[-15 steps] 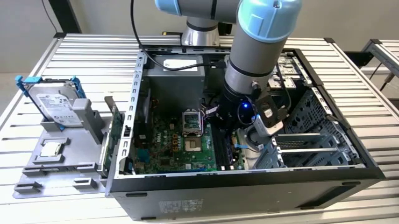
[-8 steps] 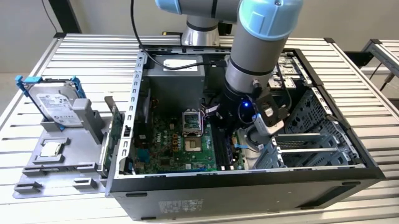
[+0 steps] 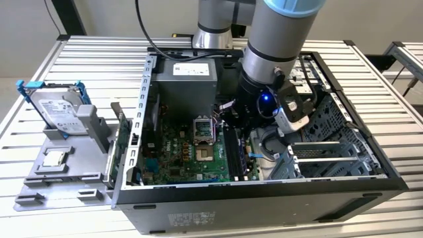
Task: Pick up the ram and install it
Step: 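Insert the ram into the slot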
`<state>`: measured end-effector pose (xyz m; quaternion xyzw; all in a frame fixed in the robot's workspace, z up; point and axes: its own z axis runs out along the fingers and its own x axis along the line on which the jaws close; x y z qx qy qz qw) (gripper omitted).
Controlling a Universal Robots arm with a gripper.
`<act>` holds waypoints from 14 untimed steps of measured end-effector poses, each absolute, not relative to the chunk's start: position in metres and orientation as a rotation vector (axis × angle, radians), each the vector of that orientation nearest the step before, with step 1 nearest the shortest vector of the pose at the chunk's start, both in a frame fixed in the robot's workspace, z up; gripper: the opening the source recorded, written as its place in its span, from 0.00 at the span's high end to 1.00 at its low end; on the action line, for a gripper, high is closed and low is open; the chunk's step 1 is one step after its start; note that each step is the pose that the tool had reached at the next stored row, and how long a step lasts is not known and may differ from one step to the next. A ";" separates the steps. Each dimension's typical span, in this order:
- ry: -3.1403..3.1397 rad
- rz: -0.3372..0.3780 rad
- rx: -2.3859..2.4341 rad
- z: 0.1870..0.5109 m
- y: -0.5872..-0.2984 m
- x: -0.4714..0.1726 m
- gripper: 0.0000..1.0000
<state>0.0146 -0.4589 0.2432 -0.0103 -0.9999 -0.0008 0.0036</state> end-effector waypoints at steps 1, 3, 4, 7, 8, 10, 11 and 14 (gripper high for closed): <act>-3.134 -0.003 -0.032 0.243 -0.459 0.015 0.00; -3.134 -0.002 -0.032 0.244 -0.459 0.015 1.00; -3.134 -0.002 -0.032 0.244 -0.459 0.015 1.00; -3.134 -0.002 -0.032 0.244 -0.459 0.015 1.00; -3.134 -0.002 -0.032 0.244 -0.459 0.015 1.00; -3.134 -0.002 -0.032 0.244 -0.459 0.015 1.00; -3.134 -0.002 -0.032 0.244 -0.459 0.015 1.00; -3.134 -0.002 -0.032 0.245 -0.459 0.015 1.00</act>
